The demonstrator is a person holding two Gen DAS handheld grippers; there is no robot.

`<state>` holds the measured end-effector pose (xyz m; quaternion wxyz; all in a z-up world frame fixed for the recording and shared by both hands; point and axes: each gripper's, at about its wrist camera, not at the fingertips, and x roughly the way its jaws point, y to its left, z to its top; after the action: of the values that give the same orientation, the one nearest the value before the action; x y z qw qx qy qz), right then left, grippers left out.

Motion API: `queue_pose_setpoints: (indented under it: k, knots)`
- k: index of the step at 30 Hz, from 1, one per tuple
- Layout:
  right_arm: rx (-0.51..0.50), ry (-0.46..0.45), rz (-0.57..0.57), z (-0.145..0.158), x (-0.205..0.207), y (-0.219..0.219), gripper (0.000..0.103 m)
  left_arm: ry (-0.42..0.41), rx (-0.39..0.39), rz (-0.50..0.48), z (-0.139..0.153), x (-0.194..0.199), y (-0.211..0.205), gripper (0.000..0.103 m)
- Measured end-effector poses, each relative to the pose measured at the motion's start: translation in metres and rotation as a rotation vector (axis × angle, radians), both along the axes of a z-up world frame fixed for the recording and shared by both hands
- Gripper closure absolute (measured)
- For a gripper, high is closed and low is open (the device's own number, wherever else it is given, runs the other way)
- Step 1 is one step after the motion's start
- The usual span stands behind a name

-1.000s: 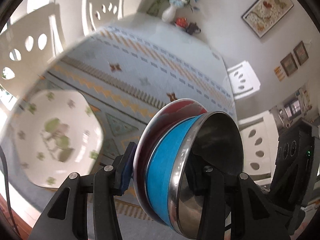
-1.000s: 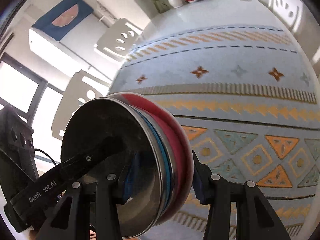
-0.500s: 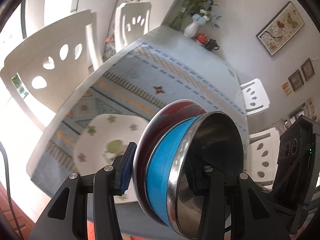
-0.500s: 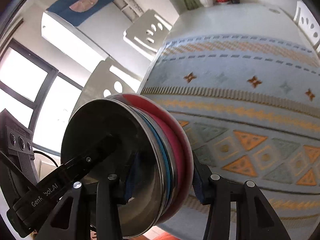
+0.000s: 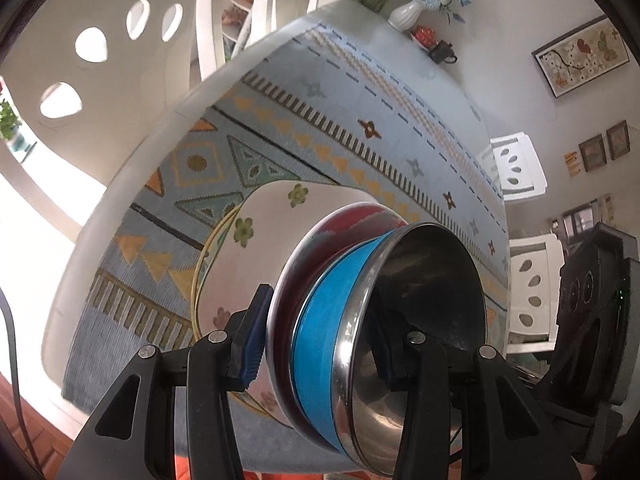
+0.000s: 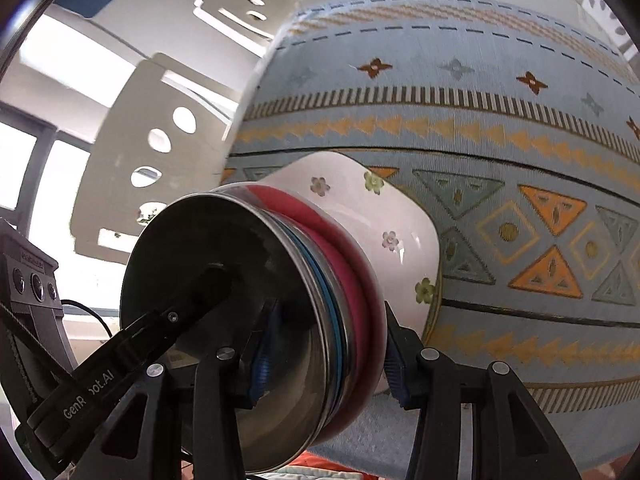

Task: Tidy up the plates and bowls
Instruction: 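Carry the nested bowls with both grippers over the tree-print plate stack, then lower the nested bowls onto the plate stack and open both grippers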

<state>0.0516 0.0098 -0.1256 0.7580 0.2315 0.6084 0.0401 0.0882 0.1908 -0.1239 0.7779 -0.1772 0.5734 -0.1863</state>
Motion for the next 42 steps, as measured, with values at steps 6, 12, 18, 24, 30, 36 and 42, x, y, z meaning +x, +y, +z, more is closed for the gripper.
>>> queue_pose_setpoints:
  k: [6,12,18,24,30,36,42]
  knots:
    - [-0.007,0.038,-0.077,-0.009,0.005,-0.002,0.056,-0.001,-0.002,-0.069,-0.007,0.014,-0.007,0.062]
    - [0.012,0.062,-0.130,-0.008,0.002,-0.008,0.056,-0.009,0.008,-0.119,-0.004,0.022,-0.009,0.059]
    - [-0.001,0.027,-0.156,0.005,0.003,-0.012,0.056,-0.018,0.009,-0.108,0.000,0.028,0.000,0.059]
    - [-0.021,-0.007,-0.183,0.012,0.005,-0.018,0.056,-0.024,0.004,-0.099,0.003,0.032,0.007,0.054]
    - [-0.016,-0.022,-0.187,0.015,0.002,-0.017,0.056,-0.058,0.003,-0.111,0.015,0.027,0.011,0.054]
    - [-0.055,-0.061,-0.189,0.031,-0.007,-0.016,0.056,-0.120,-0.003,-0.128,0.032,0.020,0.014,0.054]
    - [-0.111,-0.165,-0.173,0.065,-0.017,-0.005,0.056,-0.207,0.000,-0.143,0.060,0.014,0.011,0.054]
